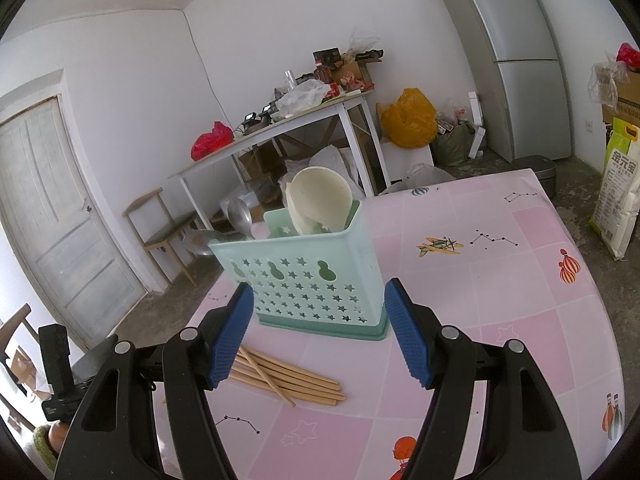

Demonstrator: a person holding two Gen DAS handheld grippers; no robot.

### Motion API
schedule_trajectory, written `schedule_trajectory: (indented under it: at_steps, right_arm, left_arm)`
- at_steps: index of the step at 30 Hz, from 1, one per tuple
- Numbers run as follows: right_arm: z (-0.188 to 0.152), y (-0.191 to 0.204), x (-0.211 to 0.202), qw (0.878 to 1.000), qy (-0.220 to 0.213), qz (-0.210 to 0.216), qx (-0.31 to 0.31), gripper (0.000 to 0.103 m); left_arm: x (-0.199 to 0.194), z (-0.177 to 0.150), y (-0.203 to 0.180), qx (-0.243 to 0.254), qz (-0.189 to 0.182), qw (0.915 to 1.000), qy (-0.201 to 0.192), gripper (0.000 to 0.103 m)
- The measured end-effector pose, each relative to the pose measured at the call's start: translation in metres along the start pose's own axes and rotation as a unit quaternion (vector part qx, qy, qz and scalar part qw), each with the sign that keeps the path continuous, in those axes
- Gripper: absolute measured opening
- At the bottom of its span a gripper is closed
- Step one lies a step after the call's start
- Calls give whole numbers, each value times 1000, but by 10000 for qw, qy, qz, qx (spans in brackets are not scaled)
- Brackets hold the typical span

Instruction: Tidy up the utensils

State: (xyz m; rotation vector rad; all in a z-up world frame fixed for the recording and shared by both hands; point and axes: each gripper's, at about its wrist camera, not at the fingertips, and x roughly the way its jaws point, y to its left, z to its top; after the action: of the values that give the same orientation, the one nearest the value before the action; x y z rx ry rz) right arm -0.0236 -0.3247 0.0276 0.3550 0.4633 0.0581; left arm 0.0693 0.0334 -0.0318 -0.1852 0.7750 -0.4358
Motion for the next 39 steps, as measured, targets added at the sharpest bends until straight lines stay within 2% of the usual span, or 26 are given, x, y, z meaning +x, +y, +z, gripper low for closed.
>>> schedule_trajectory:
  at_steps: [32,39]
  right_arm:
    - [0,0,-3,10000,3,19,10,66]
    - [0,9,1,9998,122,181,-9,66]
  left_arm:
    - [0,-1,1,11,7,10000,-4,59]
    - [-3,-2,2,2,16,10000,-45,59]
